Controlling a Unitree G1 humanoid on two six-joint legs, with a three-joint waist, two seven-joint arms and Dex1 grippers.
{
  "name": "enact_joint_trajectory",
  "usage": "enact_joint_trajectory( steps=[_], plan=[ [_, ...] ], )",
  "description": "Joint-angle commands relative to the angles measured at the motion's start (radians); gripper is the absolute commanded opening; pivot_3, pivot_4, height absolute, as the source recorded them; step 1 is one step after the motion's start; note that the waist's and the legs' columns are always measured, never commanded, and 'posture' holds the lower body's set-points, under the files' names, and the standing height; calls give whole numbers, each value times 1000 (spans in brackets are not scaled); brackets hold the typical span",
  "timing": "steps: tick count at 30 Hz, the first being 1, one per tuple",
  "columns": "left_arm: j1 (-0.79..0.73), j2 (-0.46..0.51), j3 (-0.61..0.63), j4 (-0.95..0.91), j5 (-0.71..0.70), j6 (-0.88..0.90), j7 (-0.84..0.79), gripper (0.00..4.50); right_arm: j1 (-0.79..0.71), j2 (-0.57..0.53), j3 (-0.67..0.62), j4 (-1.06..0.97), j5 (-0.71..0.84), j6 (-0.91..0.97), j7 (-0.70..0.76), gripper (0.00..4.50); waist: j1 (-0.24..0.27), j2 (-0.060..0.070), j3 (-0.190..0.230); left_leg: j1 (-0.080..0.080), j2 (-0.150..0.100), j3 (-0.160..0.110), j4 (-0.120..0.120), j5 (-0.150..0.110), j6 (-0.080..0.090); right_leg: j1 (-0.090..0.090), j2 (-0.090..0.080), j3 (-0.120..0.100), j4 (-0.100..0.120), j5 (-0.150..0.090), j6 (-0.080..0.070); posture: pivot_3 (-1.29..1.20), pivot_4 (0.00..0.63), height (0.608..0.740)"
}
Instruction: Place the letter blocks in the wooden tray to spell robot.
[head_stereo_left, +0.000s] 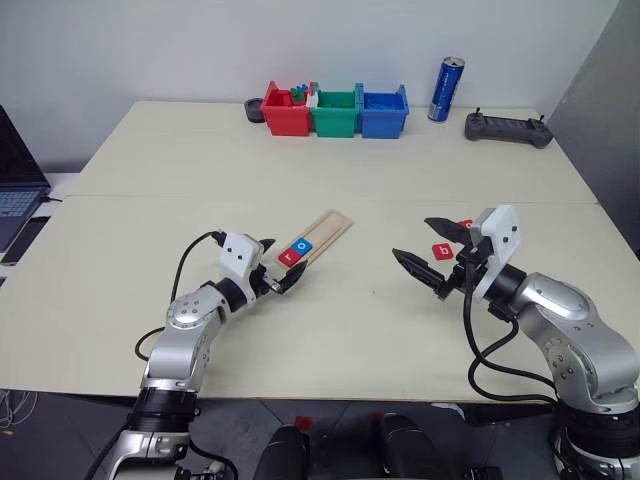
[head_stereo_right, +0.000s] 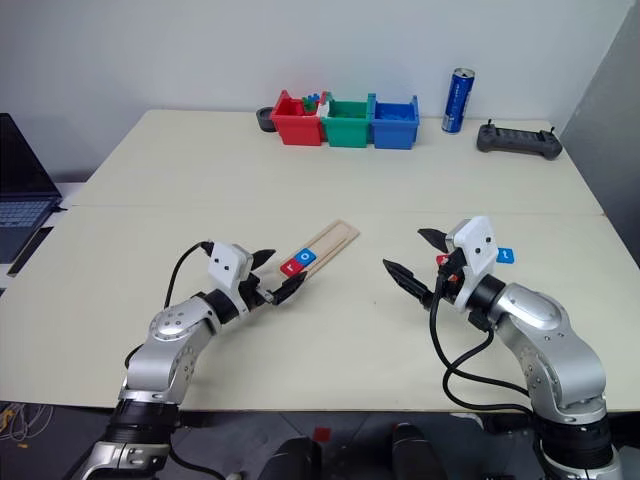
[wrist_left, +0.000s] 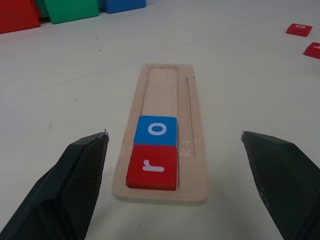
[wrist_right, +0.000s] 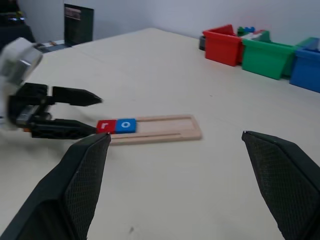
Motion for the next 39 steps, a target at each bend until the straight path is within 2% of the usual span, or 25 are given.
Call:
enact_joint_trajectory(
  steps=[1,14,39],
  plan=[
    [-31,7,-18,44,26,-63,-30,4500,-19,-29,11,-18,44,1,49,4476,0,0,0,0,0,0,0,0,0,0,0,0,0,0,0,0,150,740],
    [-73,4,-29,162,52,-127,-75,4500,-39,-62,17,-39,152,71,73,4476,0,0,0,0,0,0,0,0,0,0,0,0,0,0,0,0,150,740],
    [-185,-4,-58,455,125,-263,-132,4500,-49,-67,6,-31,171,69,33,4476,1,0,0,0,0,-1,0,0,0,0,0,-1,1,0,0,0,150,740]
  ],
)
